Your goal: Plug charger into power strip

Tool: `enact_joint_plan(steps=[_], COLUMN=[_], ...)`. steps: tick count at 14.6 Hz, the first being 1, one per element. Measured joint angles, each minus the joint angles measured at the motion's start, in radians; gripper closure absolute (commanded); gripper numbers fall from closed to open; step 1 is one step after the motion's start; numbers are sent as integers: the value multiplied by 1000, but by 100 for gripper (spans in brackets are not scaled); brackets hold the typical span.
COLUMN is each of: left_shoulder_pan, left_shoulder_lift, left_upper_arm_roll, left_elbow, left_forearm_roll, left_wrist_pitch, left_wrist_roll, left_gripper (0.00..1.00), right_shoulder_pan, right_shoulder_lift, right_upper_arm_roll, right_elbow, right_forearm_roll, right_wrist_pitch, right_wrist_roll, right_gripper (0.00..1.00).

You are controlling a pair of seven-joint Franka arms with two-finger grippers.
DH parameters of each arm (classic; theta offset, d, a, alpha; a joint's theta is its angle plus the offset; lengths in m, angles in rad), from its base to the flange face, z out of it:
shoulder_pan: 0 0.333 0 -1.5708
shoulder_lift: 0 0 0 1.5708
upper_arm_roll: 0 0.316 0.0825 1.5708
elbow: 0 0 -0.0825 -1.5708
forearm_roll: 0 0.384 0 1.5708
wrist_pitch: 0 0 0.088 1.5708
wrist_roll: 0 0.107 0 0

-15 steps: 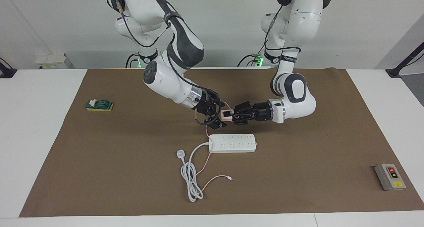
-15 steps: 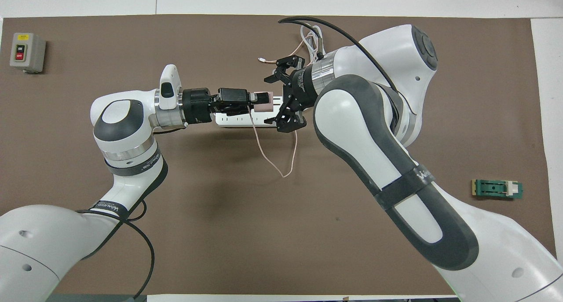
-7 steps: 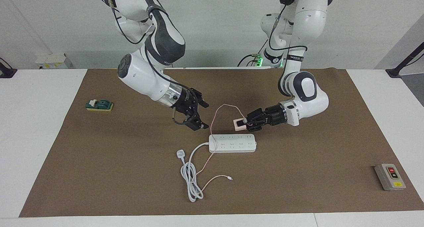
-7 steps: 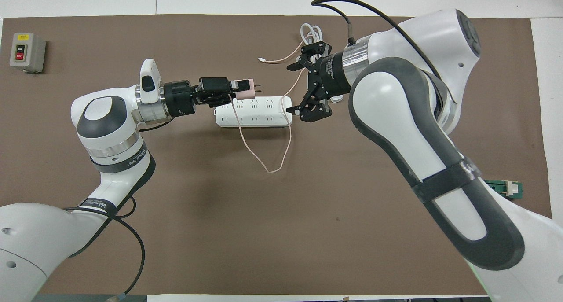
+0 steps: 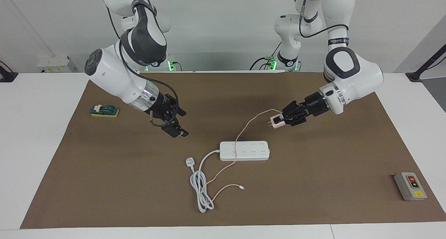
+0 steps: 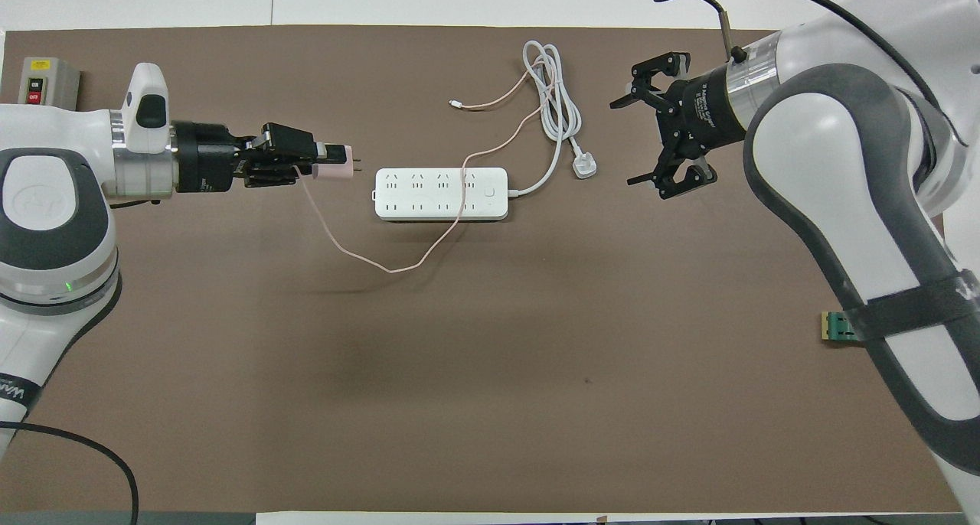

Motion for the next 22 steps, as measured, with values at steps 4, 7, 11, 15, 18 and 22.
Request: enact_joint_plan(steps=[4,7,11,15,18,22], left_shoulder_pan=[0,-2,-4,-19,-36,-36], left_shoulder_lift=[-109,-141,-141,-144,-145,-146], left_upper_arm_roll=[-8,-9,-15,-19,-23,-22], left_elbow=[2,3,3,22,36,40], left_forearm_roll=[375,528,678,872,918,934], left_wrist_pitch=[-47,-106,-123,-111,-110,-121], left_wrist_roll=[-258,-331,-378,-444,-482,-489], left_gripper=[100,100,100,100,100,100], right_shoulder_pan=[-51,-113,-157,-209,-226,-224], right_shoulder_lift=[-21,-41,-85,-153,-219,-289], right_upper_arm_roll=[0,-1,-3,-4,-4,-14], right_elbow=[0,0,0,1,1,-1], right_forearm_roll=[-122,-212,-352,-396,-439,-456], right_wrist_pitch=[-67,-121,-174,-241,-298,-382], right_wrist_roll=[-299,-562,-893,-1142,-1235,-1294], right_gripper=[0,0,0,0,0,0])
